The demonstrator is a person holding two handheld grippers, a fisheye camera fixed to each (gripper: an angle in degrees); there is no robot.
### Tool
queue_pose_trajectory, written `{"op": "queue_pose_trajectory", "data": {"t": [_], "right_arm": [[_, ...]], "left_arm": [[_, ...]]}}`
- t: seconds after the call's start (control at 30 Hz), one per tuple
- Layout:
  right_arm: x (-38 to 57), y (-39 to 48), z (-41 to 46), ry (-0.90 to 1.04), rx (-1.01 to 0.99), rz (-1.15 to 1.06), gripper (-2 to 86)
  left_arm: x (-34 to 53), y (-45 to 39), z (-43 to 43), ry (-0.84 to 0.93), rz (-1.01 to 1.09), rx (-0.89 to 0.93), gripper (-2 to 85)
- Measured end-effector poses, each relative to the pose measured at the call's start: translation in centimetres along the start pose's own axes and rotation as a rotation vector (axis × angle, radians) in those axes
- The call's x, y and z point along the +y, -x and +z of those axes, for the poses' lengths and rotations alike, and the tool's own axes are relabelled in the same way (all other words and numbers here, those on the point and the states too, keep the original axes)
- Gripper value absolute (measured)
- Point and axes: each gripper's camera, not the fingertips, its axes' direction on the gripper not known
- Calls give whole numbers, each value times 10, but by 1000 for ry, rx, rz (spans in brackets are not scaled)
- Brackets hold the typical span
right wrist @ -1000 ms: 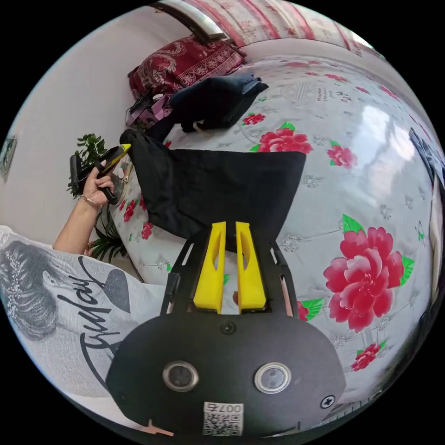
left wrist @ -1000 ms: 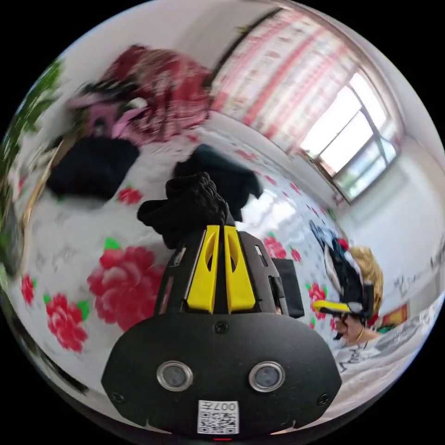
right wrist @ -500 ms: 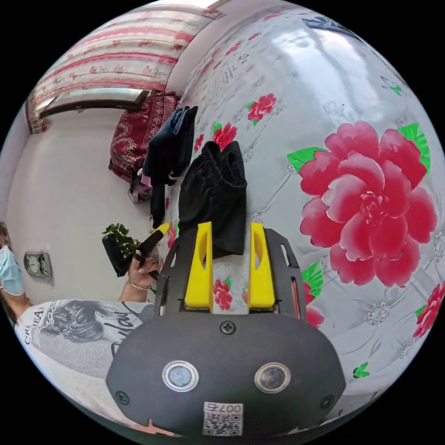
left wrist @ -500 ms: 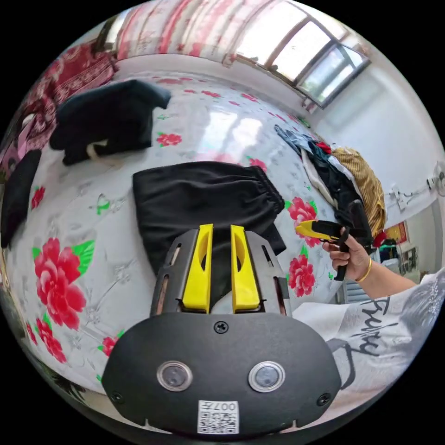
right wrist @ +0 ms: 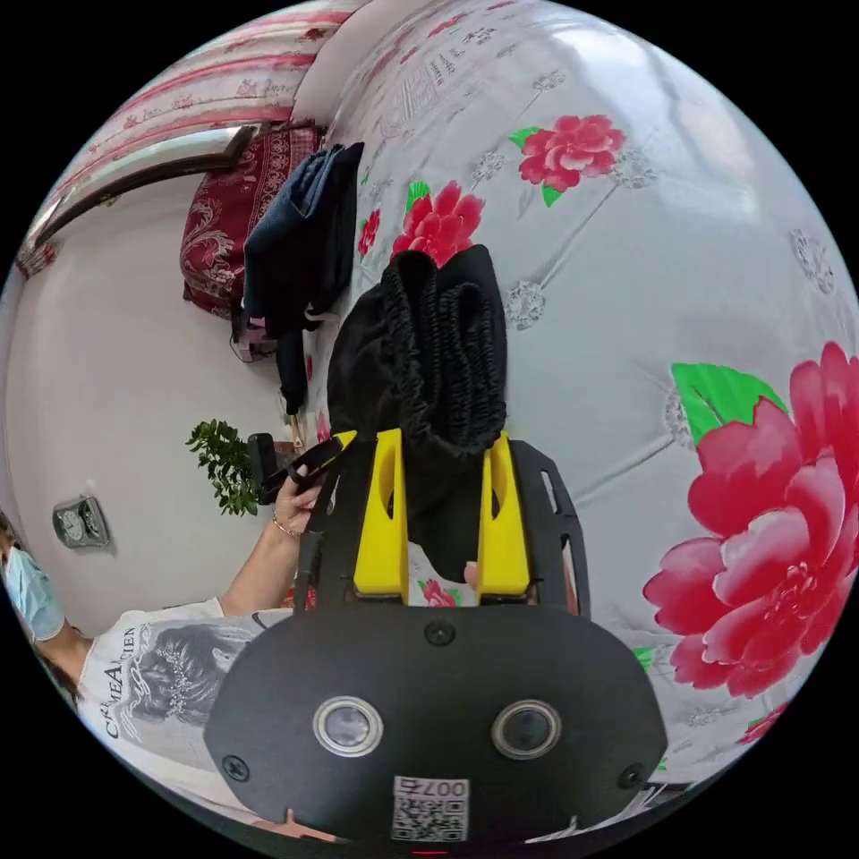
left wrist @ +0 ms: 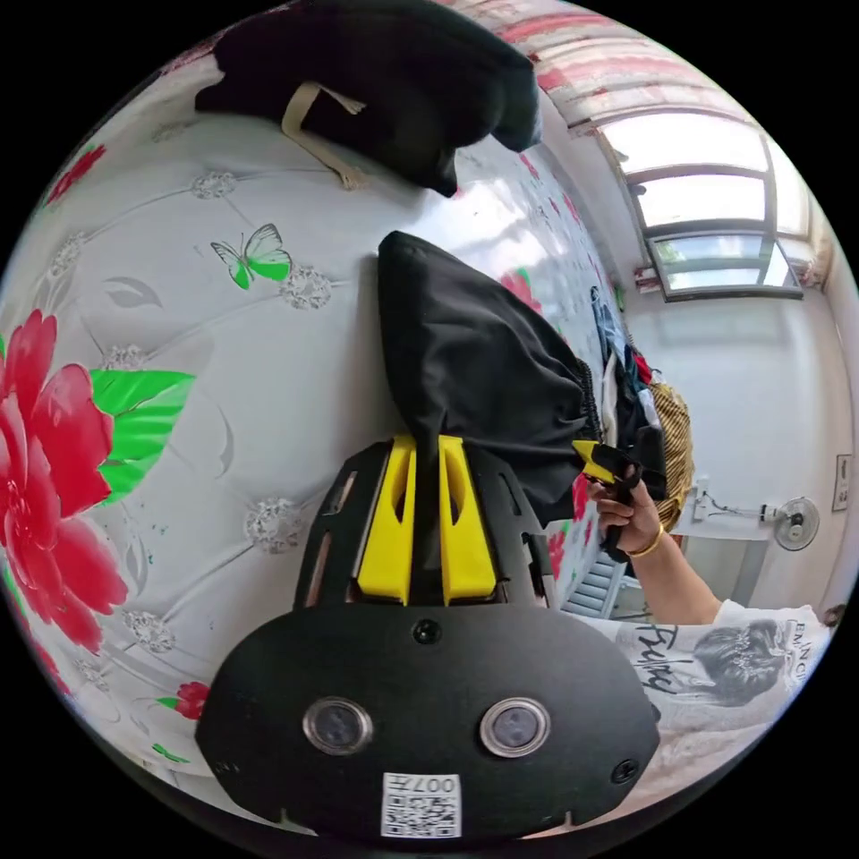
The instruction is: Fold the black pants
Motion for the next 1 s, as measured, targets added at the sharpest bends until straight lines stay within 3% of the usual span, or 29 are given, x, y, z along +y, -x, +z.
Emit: {"op": "queue_pose_trajectory", "data": {"t": [0.1,0.37,0.53,0.7,0.87,0.93,1.0], "right_arm": [[-13,37,-20,-29,-86,-101,90],[-85,208,-75,-209,-258,-443,87],[-139,305,-65,-347,-264,-535,85],[-146,289,39,-257,24,-450,81],[-45,169,133,-30,352,-308,65],[7,122,129,-16,374,-206,61],[70,84,81,-130,451,-85,59]], "left_arm": [[-13,-21,-21,-53,70,116,29],[-118,-141,-174,-315,403,122,26],[-192,-155,-230,-443,344,-24,44],[-166,-114,-169,-455,190,-371,80],[-20,-82,12,-160,276,-663,71],[34,-80,65,-44,294,-667,63],[77,-86,103,39,319,-675,59]]}}
